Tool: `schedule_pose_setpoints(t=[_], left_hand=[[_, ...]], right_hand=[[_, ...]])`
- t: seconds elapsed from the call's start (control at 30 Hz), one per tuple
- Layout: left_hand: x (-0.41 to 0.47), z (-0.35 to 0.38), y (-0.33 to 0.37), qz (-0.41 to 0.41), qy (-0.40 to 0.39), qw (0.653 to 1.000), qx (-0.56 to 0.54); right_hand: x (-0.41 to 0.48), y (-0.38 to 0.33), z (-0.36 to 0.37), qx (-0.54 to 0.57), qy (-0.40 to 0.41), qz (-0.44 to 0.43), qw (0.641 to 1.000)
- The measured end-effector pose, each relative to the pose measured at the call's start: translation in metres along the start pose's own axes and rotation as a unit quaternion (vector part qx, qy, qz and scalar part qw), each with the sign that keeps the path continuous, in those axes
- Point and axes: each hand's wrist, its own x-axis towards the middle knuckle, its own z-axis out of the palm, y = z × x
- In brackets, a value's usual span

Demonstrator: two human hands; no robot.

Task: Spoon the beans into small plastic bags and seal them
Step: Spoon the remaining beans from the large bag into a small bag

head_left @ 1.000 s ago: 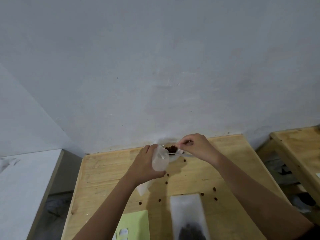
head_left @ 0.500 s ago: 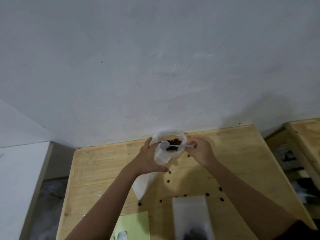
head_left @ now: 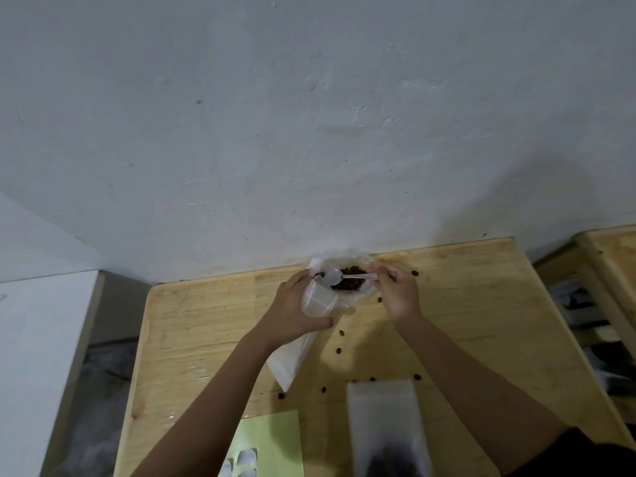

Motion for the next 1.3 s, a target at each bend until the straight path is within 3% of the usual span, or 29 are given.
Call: schedule_pose_setpoints(t=[0.1, 0.27, 0.4, 0.63, 0.87, 1.17, 1.3], left_hand=[[-0.006, 0.003, -0.001, 0.01, 0.013, 1.0, -0.022], [-0.007, 0.009, 0.002, 0.011, 0.021, 0.999, -0.026], [-0.009, 0.013, 0.004, 0.014, 0.029, 0.999, -0.019], [-0.01, 0.013, 0.0, 0.004, 0.05, 0.999, -0.009], [-0.014, 0.013, -0.002, 0.005, 0.028, 0.999, -0.033], [-0.009, 0.007, -0.011, -0.049, 0.039, 0.994, -0.089], [-0.007, 0.008, -0.011, -0.049, 0.046, 0.992, -0.103]], right_hand=[[0.002, 0.001, -0.007, 0.064, 0.018, 0.014, 0.998], [0.001, 0.003, -0.01, 0.046, -0.001, 0.003, 0.999], [-0.007, -0.002, -0.009, 0.025, -0.013, -0.052, 0.998], [-0.021, -0.01, -0.022, -0.075, 0.041, -0.197, 0.977], [-0.037, -0.011, -0.015, -0.038, 0.066, -0.226, 0.971], [-0.046, -0.021, -0.001, -0.035, 0.009, -0.281, 0.959], [-0.044, -0.022, -0.002, -0.038, 0.025, -0.28, 0.959]])
